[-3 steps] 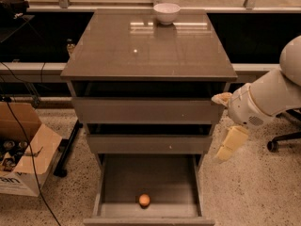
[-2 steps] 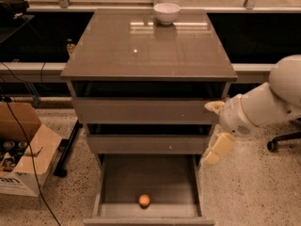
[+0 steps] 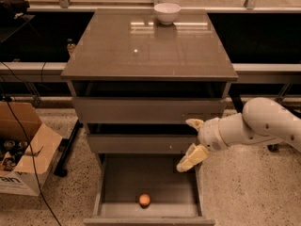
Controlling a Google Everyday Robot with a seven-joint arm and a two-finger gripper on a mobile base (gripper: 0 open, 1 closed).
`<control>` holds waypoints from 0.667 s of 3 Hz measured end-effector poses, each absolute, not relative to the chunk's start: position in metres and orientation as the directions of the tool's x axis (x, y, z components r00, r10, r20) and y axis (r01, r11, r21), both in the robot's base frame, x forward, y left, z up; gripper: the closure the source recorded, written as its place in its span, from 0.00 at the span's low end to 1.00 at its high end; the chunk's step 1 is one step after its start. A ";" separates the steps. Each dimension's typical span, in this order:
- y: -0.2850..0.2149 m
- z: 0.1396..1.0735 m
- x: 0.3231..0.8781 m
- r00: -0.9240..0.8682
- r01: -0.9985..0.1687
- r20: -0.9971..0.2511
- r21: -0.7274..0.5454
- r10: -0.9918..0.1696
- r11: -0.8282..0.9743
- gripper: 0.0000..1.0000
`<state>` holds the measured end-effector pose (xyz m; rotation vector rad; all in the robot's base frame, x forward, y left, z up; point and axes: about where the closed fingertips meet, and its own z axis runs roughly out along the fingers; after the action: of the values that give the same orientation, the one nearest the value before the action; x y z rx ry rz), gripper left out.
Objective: Pick orange from bottom drawer and place on counter
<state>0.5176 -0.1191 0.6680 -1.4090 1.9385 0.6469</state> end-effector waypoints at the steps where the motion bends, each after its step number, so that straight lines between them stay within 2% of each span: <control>1: -0.114 0.609 0.526 -0.270 -0.943 -0.792 0.102 -0.547 0.317 0.00; 2: -0.110 0.588 0.521 -0.296 -0.940 -0.793 0.143 -0.532 0.311 0.00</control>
Offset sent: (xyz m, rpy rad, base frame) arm 0.0072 0.0044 -0.0491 0.0894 0.0453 -0.0199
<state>0.5214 -0.1102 0.5878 -1.3006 1.9442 0.8223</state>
